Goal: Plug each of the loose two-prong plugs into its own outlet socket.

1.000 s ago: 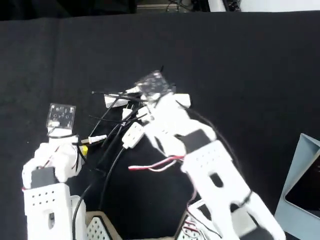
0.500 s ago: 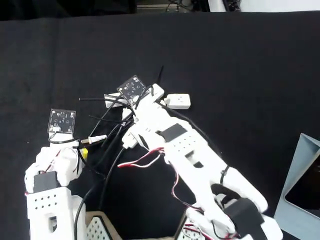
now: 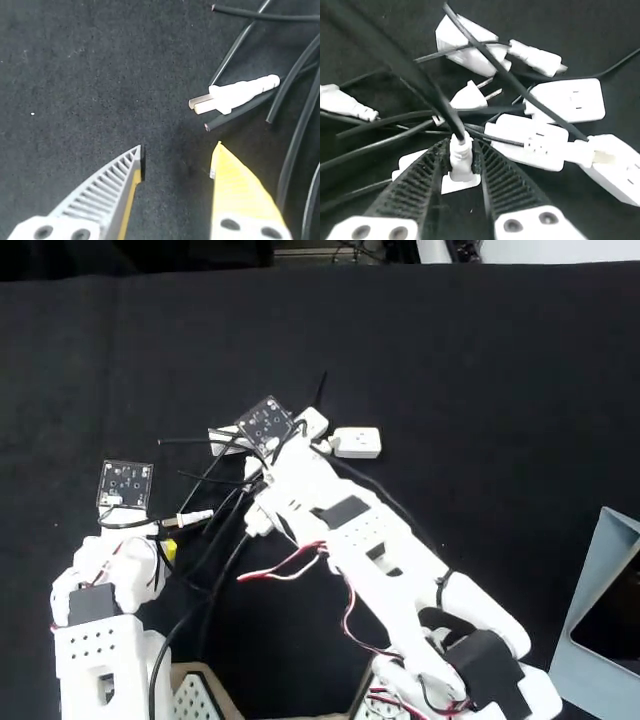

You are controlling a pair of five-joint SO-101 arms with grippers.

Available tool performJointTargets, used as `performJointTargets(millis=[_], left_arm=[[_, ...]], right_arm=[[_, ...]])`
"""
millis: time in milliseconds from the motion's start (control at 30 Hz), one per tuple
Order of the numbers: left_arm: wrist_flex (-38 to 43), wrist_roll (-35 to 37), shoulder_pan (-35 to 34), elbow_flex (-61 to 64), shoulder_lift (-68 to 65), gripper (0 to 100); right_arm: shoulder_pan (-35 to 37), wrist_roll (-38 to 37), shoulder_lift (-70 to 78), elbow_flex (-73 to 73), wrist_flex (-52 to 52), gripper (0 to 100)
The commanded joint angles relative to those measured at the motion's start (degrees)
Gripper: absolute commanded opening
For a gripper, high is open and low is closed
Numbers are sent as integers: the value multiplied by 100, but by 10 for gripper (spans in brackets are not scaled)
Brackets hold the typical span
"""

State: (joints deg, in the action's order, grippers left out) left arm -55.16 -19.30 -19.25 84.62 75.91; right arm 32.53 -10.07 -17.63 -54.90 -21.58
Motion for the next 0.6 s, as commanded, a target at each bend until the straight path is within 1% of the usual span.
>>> performJointTargets(millis=[0, 567], left_arm=[[88, 35, -31, -48, 53, 227], [97, 35, -31, -40, 53, 228]], right_arm=[[53, 18, -48, -31, 114, 12], [53, 18, -57, -576, 167, 12]])
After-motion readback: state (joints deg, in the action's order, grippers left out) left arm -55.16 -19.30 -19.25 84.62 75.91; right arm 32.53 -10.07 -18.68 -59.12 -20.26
